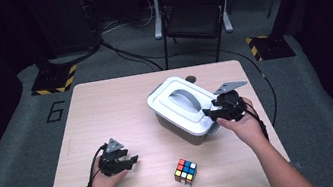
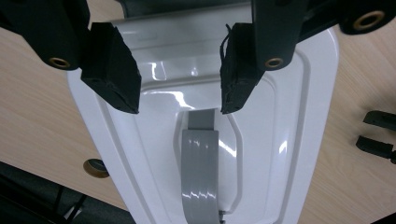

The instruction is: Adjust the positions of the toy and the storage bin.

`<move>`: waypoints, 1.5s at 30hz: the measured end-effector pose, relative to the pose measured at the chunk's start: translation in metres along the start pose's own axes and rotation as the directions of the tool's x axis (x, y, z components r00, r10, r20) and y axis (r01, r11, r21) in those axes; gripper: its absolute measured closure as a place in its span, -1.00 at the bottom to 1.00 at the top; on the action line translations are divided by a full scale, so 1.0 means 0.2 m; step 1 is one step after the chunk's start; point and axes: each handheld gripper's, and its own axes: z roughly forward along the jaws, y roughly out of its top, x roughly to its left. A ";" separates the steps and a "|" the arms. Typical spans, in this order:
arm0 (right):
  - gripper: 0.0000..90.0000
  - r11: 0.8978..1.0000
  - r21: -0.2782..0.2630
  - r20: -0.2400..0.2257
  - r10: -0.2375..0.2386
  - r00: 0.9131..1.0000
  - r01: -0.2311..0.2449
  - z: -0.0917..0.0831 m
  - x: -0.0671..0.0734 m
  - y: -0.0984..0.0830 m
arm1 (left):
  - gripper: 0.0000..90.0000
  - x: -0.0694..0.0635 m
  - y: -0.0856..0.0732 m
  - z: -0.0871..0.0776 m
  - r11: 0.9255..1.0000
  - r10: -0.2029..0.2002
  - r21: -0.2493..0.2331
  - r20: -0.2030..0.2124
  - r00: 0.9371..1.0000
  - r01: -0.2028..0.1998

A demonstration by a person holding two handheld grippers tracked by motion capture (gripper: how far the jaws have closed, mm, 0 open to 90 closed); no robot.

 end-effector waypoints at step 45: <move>0.37 1.000 -0.014 -0.026 0.021 0.999 -0.021 0.29 0.05 0.20 | -0.18 0.00 -0.05 0.03 0.996 0.036 -0.083 -0.069 0.997 -0.041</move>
